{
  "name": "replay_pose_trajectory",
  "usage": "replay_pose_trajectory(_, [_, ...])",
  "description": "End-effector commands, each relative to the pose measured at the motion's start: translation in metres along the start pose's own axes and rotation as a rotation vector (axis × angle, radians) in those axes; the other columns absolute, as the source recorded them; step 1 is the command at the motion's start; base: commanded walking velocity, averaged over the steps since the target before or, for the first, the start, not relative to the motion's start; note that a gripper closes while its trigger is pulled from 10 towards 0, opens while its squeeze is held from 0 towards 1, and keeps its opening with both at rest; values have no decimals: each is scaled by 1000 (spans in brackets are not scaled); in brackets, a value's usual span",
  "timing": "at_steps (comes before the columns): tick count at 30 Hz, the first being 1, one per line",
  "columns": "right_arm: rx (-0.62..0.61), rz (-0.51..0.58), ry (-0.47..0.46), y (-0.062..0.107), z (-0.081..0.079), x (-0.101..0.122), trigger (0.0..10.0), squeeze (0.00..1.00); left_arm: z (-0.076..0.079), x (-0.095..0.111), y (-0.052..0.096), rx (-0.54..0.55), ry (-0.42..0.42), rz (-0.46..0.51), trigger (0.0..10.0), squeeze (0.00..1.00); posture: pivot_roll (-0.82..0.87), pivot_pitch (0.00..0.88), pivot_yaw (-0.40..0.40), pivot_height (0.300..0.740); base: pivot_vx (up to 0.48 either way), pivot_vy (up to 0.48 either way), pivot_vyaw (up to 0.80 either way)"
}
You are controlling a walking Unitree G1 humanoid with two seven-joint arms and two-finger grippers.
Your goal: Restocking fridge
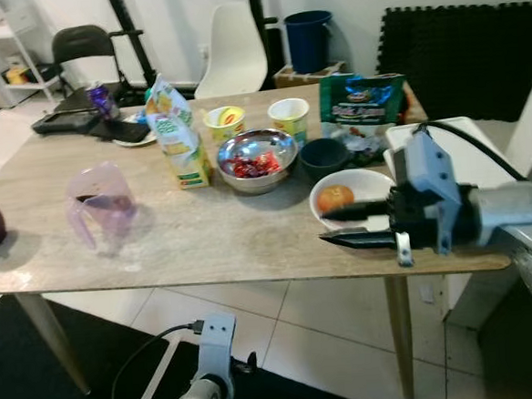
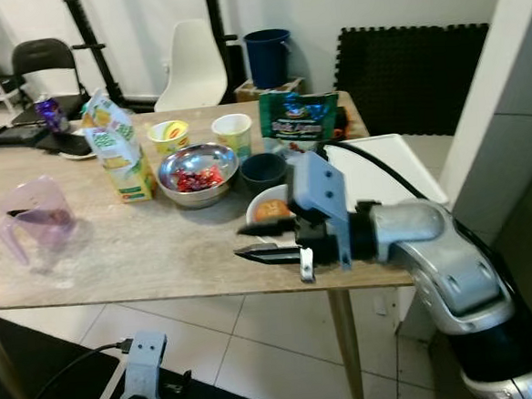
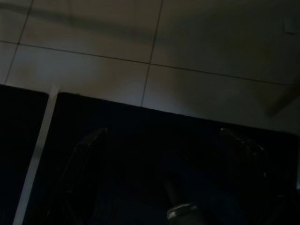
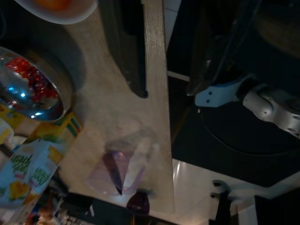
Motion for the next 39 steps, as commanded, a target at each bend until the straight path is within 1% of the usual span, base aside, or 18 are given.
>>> replay_pose_trajectory(1, [6,-3,10,-1,5,7,10000,1000,-6,-4,3,5,-11,-4,10000,0,-104,96,90,740,0,0,0])
replay_pose_trajectory(4, [11,-84,63,-3,8,0,10000,1000,-5,-3,3,-1,-6,5,10000,0,-103,95,86,740,0,0,0])
replay_pose_trajectory(5, [15,-172,110,-7,10,-14,10000,0,-4,-4,3,-2,-6,7,10000,0,-104,98,83,740,0,0,0])
replay_pose_trajectory(6, [15,-172,110,-7,10,-14,10000,0,-4,-4,3,-2,-6,7,10000,0,-104,98,83,740,0,0,0])
replay_pose_trajectory(7, [24,-314,166,-11,13,-39,10000,0,-3,-5,4,-3,-9,7,10000,0,-99,100,80,740,0,0,0])
replay_pose_trajectory(14, [49,-468,205,-13,14,-70,10000,0,-3,-7,5,0,-10,6,10000,0,-98,102,76,740,0,0,0])
replay_pose_trajectory(17, [-17,-579,216,-10,22,-92,10000,0,-2,-7,5,-2,-11,9,10000,0,-97,105,74,740,0,0,0])
replay_pose_trajectory(18, [-53,-588,195,-9,25,-95,10000,114,-2,-7,5,-3,-10,12,10000,0,-94,106,75,740,0,0,0])
replay_pose_trajectory(19, [-74,-589,178,-9,27,-96,10000,482,-2,-7,5,-4,-10,13,10000,0,-94,106,75,740,0,0,0])
replay_pose_trajectory(20, [-87,-581,164,-9,28,-96,10000,482,-2,-7,5,-5,-10,15,10000,0,-95,106,76,740,0,0,0])
replay_pose_trajectory(21, [-92,-576,154,-10,28,-97,10000,937,-2,-6,6,-6,-11,16,10000,0,-96,107,78,740,0,0,0])
replay_pose_trajectory(22, [-89,-573,158,-10,28,-97,10000,1000,-1,-6,6,-7,-12,18,10000,0,-98,109,81,740,0,0,0])
replay_pose_trajectory(24, [-85,-572,164,-11,28,-98,10000,1000,-1,-5,6,-9,-13,19,10000,0,-99,110,82,740,0,0,0])
replay_pose_trajectory(25, [-73,-577,167,-11,28,-99,10000,561,0,-4,6,-14,-15,22,10000,0,-100,111,83,740,0,0,0])
replay_pose_trajectory(27, [-65,-581,169,-12,27,-100,10000,561,1,-4,6,-17,-17,24,10000,0,-100,111,83,740,0,0,0])
replay_pose_trajectory(28, [-49,-583,164,-12,25,-102,10000,0,1,-3,6,-22,-19,26,10000,0,-100,112,84,740,0,0,0])
replay_pose_trajectory(32, [-3,-587,132,-14,19,-107,10000,0,5,1,6,-38,-30,35,10000,0,-99,116,83,740,0,0,0])
replay_pose_trajectory(39, [7,-619,93,-20,21,-116,10000,0,3,-2,7,-34,-31,27,10000,0,-98,121,77,740,0,0,0])
Point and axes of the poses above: a point about 5 cm out from each wrist's last joint towards the gripper, its own y axis pointing back from the gripper into the wrist, its own x axis along the axis of the wrist's last joint, z = x × y, the point moved 3 cm from there along -y, pointing out of the wrist towards the gripper, and after that the axes turned 11 degrees about y, right-handed, at the moved point
